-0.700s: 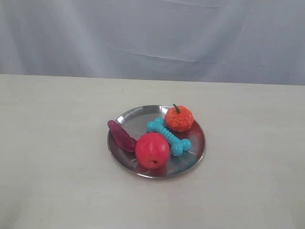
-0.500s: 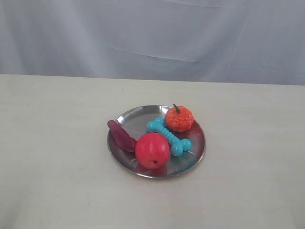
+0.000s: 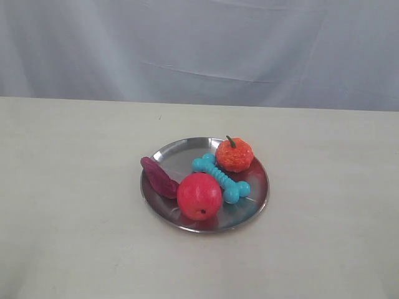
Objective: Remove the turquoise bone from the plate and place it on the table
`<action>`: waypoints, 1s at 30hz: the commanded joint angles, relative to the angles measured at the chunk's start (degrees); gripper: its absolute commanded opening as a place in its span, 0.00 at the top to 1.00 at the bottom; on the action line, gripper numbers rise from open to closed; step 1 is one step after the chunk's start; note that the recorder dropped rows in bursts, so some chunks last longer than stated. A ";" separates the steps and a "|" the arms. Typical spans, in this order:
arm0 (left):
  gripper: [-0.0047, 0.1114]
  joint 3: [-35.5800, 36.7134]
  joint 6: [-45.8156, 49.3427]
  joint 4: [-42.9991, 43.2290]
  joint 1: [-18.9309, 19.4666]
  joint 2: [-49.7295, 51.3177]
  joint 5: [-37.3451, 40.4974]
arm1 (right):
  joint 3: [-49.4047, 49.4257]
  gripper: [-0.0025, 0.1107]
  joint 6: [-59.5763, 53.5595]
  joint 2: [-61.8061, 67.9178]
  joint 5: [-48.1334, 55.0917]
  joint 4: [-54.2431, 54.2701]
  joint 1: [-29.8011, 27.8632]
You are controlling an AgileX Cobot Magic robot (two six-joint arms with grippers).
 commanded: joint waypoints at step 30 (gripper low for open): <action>0.96 0.19 -0.02 0.05 -0.13 -0.07 -0.04 | 0.21 0.98 -4.72 -0.37 -5.41 -5.42 -0.32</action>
